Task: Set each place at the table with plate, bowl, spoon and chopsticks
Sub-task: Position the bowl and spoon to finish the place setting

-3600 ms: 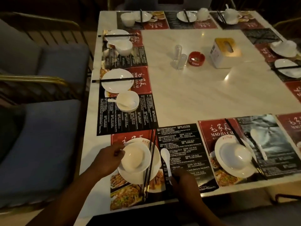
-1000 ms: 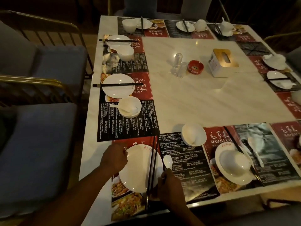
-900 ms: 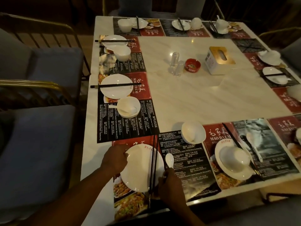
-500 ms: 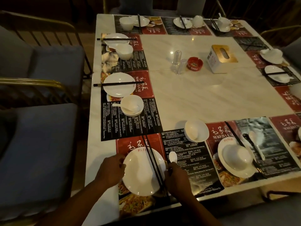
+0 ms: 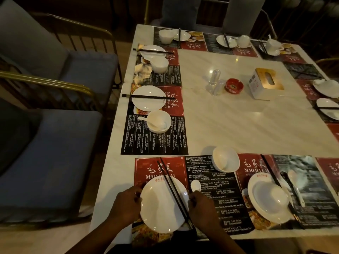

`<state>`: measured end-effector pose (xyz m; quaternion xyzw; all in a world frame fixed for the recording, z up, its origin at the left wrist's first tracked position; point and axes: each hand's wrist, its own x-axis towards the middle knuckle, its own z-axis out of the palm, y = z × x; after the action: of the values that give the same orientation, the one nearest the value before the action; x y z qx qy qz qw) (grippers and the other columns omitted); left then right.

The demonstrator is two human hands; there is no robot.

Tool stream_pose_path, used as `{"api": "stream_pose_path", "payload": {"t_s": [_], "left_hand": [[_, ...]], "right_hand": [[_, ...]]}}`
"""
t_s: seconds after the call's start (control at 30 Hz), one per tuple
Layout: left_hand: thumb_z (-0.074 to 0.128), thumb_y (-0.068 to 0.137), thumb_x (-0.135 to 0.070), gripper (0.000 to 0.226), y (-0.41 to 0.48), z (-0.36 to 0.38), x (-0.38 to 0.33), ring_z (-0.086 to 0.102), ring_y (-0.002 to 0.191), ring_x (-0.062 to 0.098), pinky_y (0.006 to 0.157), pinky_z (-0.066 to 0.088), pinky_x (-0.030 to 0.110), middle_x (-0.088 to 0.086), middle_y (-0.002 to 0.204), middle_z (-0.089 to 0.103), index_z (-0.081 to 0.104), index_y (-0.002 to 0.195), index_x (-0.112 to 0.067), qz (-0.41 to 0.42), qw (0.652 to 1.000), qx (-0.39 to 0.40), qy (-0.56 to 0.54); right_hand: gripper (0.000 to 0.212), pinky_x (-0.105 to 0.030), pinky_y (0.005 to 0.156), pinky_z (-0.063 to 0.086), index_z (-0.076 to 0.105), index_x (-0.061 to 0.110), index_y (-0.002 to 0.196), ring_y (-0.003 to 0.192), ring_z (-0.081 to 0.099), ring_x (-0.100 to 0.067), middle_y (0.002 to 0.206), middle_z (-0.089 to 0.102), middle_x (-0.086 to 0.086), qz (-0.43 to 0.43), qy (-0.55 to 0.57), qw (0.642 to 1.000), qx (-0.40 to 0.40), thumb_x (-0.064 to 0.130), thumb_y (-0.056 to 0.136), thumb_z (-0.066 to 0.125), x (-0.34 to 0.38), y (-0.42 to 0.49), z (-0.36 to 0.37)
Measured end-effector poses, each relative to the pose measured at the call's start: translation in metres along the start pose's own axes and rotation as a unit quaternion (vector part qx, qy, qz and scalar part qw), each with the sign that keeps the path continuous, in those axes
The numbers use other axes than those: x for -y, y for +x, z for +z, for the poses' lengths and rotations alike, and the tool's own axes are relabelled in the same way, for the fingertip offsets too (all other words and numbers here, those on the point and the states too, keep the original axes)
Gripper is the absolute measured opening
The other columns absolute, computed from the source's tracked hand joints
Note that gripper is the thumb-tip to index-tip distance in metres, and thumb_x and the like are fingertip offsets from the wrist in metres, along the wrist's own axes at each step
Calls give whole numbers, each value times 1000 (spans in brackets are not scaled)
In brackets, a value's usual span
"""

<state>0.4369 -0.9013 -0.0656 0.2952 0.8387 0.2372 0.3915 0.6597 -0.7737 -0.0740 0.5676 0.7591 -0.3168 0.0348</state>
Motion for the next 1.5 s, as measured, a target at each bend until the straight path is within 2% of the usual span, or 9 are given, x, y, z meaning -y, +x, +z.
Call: {"api": "stream_pose_path", "payload": {"t_s": [0.13, 0.3, 0.43, 0.5, 0.77, 0.93, 1.13, 1.37, 1.5], "left_hand": [[63, 96, -19, 26, 1, 2, -1, 66, 105, 15, 99, 53, 40, -4, 116, 71, 67, 121, -25, -16, 1000, -13, 2], [64, 95, -18, 24, 8, -4, -3, 65, 98, 14, 95, 55, 37, -2, 113, 71, 66, 119, -23, -23, 999, -34, 11], [64, 95, -17, 23, 10, -8, -1, 65, 98, 14, 95, 54, 37, -2, 113, 71, 66, 118, -23, -23, 999, -36, 23], [65, 94, -16, 23, 10, -8, -1, 66, 100, 16, 95, 55, 38, -1, 112, 71, 67, 116, -22, -22, 999, -36, 15], [69, 92, -20, 21, 9, -10, 0, 65, 94, 10, 92, 55, 32, -6, 108, 72, 68, 112, -25, -10, 999, -30, 41], [68, 92, -19, 21, 7, -9, 4, 64, 93, 8, 91, 54, 29, -6, 108, 71, 68, 112, -24, -4, 999, -25, 41], [69, 92, -21, 21, 9, -9, 5, 63, 91, 8, 89, 54, 27, -6, 108, 71, 67, 112, -24, 5, 998, -18, 52], [69, 92, -21, 20, 11, -9, 6, 66, 98, 11, 94, 54, 32, -7, 111, 72, 70, 111, -25, 5, 998, -19, 56], [68, 92, -21, 21, 12, -8, 5, 66, 100, 11, 95, 54, 32, -7, 111, 72, 70, 112, -26, 5, 998, -22, 56]], "right_hand": [[10, -23, 80, 53, 67, 26, 96, 83, 64, -8, 91, 71, 8, -8, 2, 1000, 4, 22, 94, 58, -1, -1, 4], [16, -21, 77, 48, 68, 23, 101, 86, 65, -11, 95, 73, 5, -9, 32, 999, 1, 17, 95, 55, 7, 0, 10], [19, -19, 75, 47, 69, 24, 104, 84, 65, -8, 96, 74, 7, -8, 41, 999, 2, 15, 95, 55, 11, 0, 11], [18, -21, 76, 50, 69, 23, 103, 84, 66, -8, 94, 74, 8, -10, 46, 999, -4, 15, 94, 56, 11, -1, 12], [11, -24, 75, 55, 67, 25, 94, 78, 65, -5, 85, 71, 10, 1, 43, 999, -13, 16, 93, 61, 10, -6, 7], [9, -17, 74, 48, 67, 25, 98, 81, 63, -4, 88, 68, 12, 4, 27, 1000, -9, 19, 94, 60, 12, -7, 6], [11, -14, 74, 49, 68, 25, 100, 81, 64, -2, 90, 71, 11, 13, 27, 1000, -6, 18, 93, 63, 12, -8, 6], [12, -16, 74, 51, 68, 26, 100, 81, 64, -3, 90, 70, 10, 16, 22, 1000, 3, 18, 95, 60, 14, -7, 4], [13, -10, 65, 40, 68, 25, 102, 80, 62, -3, 87, 67, 13, 12, 10, 1000, 4, 17, 95, 59, 15, -6, 4]]}}
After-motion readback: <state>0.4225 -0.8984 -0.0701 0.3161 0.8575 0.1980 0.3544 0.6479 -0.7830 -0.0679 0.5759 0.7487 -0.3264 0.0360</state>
